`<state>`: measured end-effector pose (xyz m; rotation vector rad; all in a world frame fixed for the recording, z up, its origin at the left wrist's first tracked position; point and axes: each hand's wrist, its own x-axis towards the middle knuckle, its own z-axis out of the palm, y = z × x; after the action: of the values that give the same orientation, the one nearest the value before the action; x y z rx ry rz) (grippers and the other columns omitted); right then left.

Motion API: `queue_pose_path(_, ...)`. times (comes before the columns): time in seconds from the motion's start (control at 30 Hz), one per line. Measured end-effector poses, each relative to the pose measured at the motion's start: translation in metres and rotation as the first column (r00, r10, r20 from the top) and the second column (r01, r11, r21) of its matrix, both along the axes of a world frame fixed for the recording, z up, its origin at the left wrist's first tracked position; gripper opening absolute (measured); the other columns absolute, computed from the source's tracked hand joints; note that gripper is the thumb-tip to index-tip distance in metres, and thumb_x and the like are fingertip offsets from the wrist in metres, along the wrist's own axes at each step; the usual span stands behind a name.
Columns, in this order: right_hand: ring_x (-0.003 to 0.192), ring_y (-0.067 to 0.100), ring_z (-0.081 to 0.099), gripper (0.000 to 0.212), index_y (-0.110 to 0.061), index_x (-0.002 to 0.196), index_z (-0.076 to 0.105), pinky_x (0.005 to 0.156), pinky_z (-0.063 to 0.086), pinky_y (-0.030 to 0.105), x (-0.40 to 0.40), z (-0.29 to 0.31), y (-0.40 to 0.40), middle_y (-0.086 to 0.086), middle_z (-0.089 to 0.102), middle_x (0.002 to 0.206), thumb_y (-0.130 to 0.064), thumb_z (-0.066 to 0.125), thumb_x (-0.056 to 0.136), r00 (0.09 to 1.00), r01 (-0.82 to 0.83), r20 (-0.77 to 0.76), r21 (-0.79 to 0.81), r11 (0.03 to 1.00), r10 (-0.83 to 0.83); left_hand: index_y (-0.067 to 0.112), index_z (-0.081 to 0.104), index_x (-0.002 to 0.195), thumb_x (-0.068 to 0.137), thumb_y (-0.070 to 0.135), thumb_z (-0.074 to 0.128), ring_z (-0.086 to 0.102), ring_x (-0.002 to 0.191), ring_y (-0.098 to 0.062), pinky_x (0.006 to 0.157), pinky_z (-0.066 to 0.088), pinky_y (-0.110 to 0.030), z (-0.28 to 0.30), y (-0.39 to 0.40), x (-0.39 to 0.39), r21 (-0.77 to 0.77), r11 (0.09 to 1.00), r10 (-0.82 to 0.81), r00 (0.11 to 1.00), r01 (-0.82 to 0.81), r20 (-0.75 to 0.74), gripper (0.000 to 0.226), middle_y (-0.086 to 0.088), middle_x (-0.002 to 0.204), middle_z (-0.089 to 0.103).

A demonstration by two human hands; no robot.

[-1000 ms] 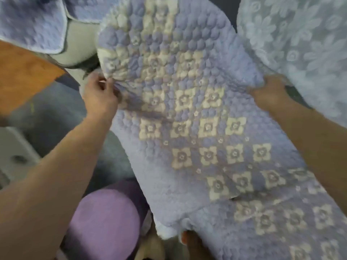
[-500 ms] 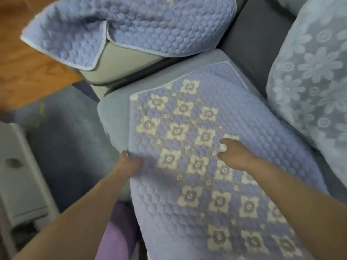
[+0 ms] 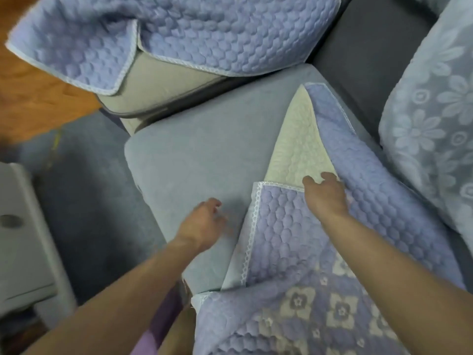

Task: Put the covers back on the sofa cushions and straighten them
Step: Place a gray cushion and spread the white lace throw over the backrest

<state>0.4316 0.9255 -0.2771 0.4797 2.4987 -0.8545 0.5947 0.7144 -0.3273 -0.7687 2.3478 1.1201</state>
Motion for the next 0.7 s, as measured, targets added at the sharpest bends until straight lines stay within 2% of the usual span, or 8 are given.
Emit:
queue_pose_path(0.1, 0.138, 0.029, 0.037, 0.063, -0.015, 0.153, 0.029, 0.109, 0.033, 0.038, -0.030, -0.012, -0.008, 0.010, 0.031, 0.156, -0.038, 0.049, 0.098, 0.994, -0.105, -0.026, 0.110, 0.988, 0.109, 0.022, 0.033, 0.152, 0.088, 0.048, 0.066, 0.048, 0.130, -0.031, 0.110, 0.040, -0.041, -0.031, -0.037, -0.036, -0.108, 0.984, -0.136, 0.987, 0.145, 0.086, 0.076, -0.008, 0.143, 0.044)
queue_pose_path(0.3, 0.148, 0.032, 0.019, 0.093, -0.014, 0.158, 0.001, 0.120, 0.020, 0.045, -0.113, -0.052, -0.004, 0.010, 0.014, 0.164, -0.048, 0.057, 0.092, 0.973, -0.231, 0.108, 0.385, 0.894, 0.205, 0.023, 0.026, 0.156, 0.081, 0.068, 0.064, 0.031, 0.144, -0.018, 0.120, 0.021, -0.035, -0.043, 0.031, -0.122, 0.109, 0.784, -0.580, 0.784, 0.611, -0.221, 0.095, 0.001, 0.156, 0.036)
queue_pose_path(0.4, 0.106, 0.029, 0.059, 0.060, -0.001, 0.137, 0.044, 0.078, 0.050, 0.034, -0.120, -0.065, -0.002, 0.016, 0.057, 0.122, -0.036, 0.065, 0.092, 0.955, -0.183, 0.286, 0.354, 0.917, 0.080, 0.018, 0.049, 0.128, 0.090, 0.050, 0.064, 0.055, 0.115, -0.027, 0.091, 0.034, -0.029, -0.034, 0.031, -0.107, 0.049, 0.689, -0.702, 0.683, 0.723, -0.203, 0.052, -0.008, 0.121, 0.063)
queue_pose_path(0.47, 0.065, 0.025, 0.055, 0.009, -0.006, 0.088, 0.058, 0.050, 0.043, 0.024, -0.121, -0.058, -0.015, 0.014, 0.056, 0.078, -0.010, 0.059, 0.095, 0.903, -0.164, 0.429, 0.267, 0.950, 0.036, 0.021, 0.056, 0.097, 0.097, 0.044, 0.057, 0.063, 0.093, -0.029, 0.070, 0.032, -0.028, -0.023, -0.008, -0.087, 0.048, 0.786, -0.590, 0.770, 0.617, -0.246, 0.023, -0.007, 0.096, 0.069)
queue_pose_path(0.5, 0.059, 0.025, 0.051, 0.019, -0.006, 0.077, 0.054, 0.047, 0.044, 0.024, -0.126, -0.051, -0.021, 0.015, 0.054, 0.072, -0.003, 0.056, 0.095, 0.903, -0.126, 0.430, 0.260, 0.957, 0.002, 0.024, 0.055, 0.088, 0.097, 0.043, 0.054, 0.065, 0.085, -0.030, 0.065, 0.033, -0.029, -0.014, -0.035, -0.075, -0.012, 0.857, -0.500, 0.824, 0.516, -0.267, 0.021, -0.006, 0.086, 0.069)
queue_pose_path(0.57, 0.074, 0.031, 0.058, 0.016, 0.006, 0.084, 0.060, 0.064, 0.052, 0.032, -0.143, -0.029, -0.045, 0.022, 0.061, 0.087, -0.003, 0.054, 0.096, 0.930, -0.125, 0.365, 0.222, 0.967, 0.037, 0.023, 0.050, 0.084, 0.096, 0.041, 0.054, 0.064, 0.075, -0.035, 0.060, 0.041, -0.031, 0.009, -0.114, -0.053, -0.168, 0.978, -0.160, 0.957, 0.121, -0.241, 0.023, -0.007, 0.072, 0.067)
queue_pose_path(0.63, 0.099, 0.036, 0.060, 0.023, 0.008, 0.113, 0.063, 0.088, 0.050, 0.037, -0.162, -0.012, -0.072, 0.020, 0.062, 0.108, -0.005, 0.054, 0.096, 0.958, -0.209, 0.243, 0.243, 0.947, 0.149, 0.019, 0.052, 0.082, 0.092, 0.041, 0.054, 0.064, 0.080, -0.039, 0.066, 0.050, -0.038, 0.019, -0.200, -0.023, -0.301, 0.889, 0.303, 0.936, -0.345, -0.179, 0.024, -0.009, 0.073, 0.065)
queue_pose_path(0.7, 0.103, 0.029, 0.056, 0.037, -0.002, 0.128, 0.059, 0.094, 0.050, 0.035, -0.175, -0.002, -0.101, 0.013, 0.058, 0.117, 0.000, 0.058, 0.091, 0.961, -0.252, 0.154, 0.148, 0.956, 0.229, 0.018, 0.062, 0.088, 0.087, 0.049, 0.044, 0.063, 0.093, -0.042, 0.077, 0.051, -0.042, 0.012, -0.281, 0.007, -0.447, 0.791, 0.493, 0.868, -0.418, 0.062, 0.036, -0.012, 0.087, 0.066)
